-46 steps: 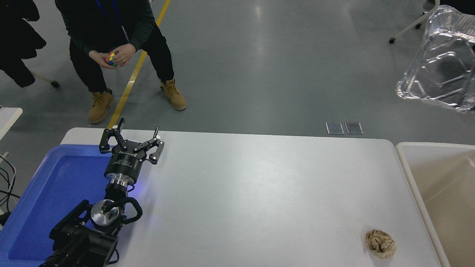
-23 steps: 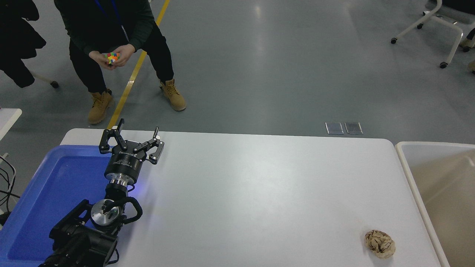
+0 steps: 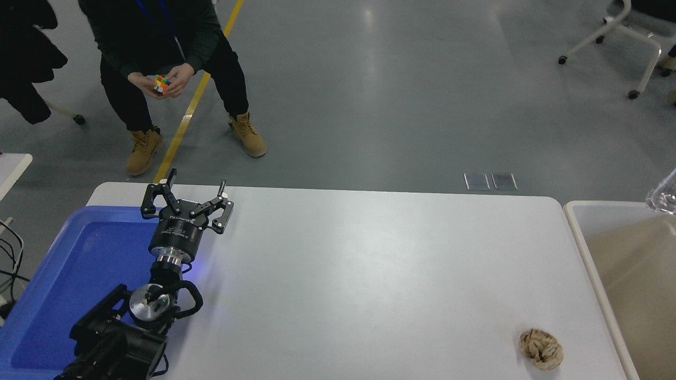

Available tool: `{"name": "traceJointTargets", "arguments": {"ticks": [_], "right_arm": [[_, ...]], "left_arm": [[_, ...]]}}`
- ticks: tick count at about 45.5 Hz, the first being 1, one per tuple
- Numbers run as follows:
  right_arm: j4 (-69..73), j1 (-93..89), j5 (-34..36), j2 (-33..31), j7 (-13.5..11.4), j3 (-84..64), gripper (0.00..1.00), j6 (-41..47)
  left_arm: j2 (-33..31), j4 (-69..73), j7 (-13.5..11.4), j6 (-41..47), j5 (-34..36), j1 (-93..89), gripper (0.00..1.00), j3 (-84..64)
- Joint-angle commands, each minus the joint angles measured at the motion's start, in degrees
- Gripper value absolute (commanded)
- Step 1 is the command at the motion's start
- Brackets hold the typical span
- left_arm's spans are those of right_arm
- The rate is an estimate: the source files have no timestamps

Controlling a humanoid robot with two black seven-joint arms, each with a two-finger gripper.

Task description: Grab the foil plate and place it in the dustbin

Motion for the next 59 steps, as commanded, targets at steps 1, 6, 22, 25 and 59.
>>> {"name": "traceJointTargets", "arguments": {"ticks": [1, 6, 22, 25, 59], "right_arm": [[-6.92, -9.12, 9.18, 7.89, -4.97, 11.52, 0.00, -1.80], [-6.92, -10.88, 10.41, 8.77, -5.94, 17.50, 0.00, -1.89], [-6.92, -14.66, 10.68, 11.67, -6.03, 26.91, 0.00, -4.18], [-6.92, -15.01, 10.68, 11.94, -6.03, 27.27, 0.00, -4.26], [-5.77, -11.33, 15.60, 8.25, -5.94, 28.94, 1.00, -1.89]], "left_arm": [[0.00, 0.00, 0.00, -0.06, 0.03, 0.08, 0.99, 0.00], [0.00, 0.00, 0.00, -0.06, 0.03, 0.08, 0.99, 0.00], [0.00, 0.00, 0.00, 0.03, 0.03, -0.01, 0.99, 0.00], [0.00, 0.00, 0.00, 0.03, 0.03, -0.01, 0.99, 0.00], [0.00, 0.00, 0.00, -0.06, -0.06, -0.01, 0.99, 0.00]]}}
